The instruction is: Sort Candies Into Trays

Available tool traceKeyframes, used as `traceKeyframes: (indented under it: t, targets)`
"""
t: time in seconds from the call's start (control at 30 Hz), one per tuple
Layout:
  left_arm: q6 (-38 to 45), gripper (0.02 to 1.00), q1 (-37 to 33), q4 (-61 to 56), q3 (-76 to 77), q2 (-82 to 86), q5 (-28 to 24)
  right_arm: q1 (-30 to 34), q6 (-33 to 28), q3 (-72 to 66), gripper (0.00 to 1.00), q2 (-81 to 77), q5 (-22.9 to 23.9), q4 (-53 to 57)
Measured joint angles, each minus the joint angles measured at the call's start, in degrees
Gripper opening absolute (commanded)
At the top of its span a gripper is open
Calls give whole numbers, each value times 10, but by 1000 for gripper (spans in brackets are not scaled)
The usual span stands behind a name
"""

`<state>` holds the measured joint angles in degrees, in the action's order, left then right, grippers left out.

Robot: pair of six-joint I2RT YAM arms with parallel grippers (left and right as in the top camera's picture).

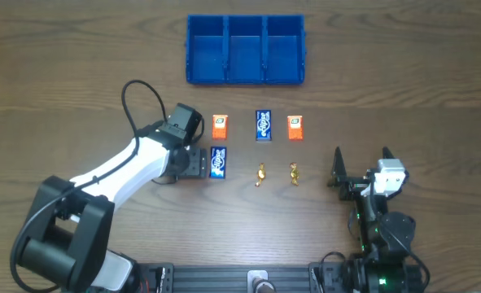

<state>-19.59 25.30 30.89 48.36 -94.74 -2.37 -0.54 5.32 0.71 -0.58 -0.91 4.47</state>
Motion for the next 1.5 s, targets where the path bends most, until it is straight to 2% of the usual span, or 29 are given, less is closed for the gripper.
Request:
traceKeyframes:
  t: [0.5,0.93,1.07,1.27,1.5]
  targets:
    - [-11,432,0,-1,1,-5,11,0,0,0,998,0,0,0]
    - [-44,340,2,26,21,-8,10,0,0,0,998,0,0,0]
    - [-64,347,12,91,94,-11,20,0,0,0,998,0,0,0]
    - [-89,345,31,160,301,-13,55,0,0,0,996,0,0,0]
    - [-86,358,24,322,663,-139,93,0,0,0,998,0,0,0]
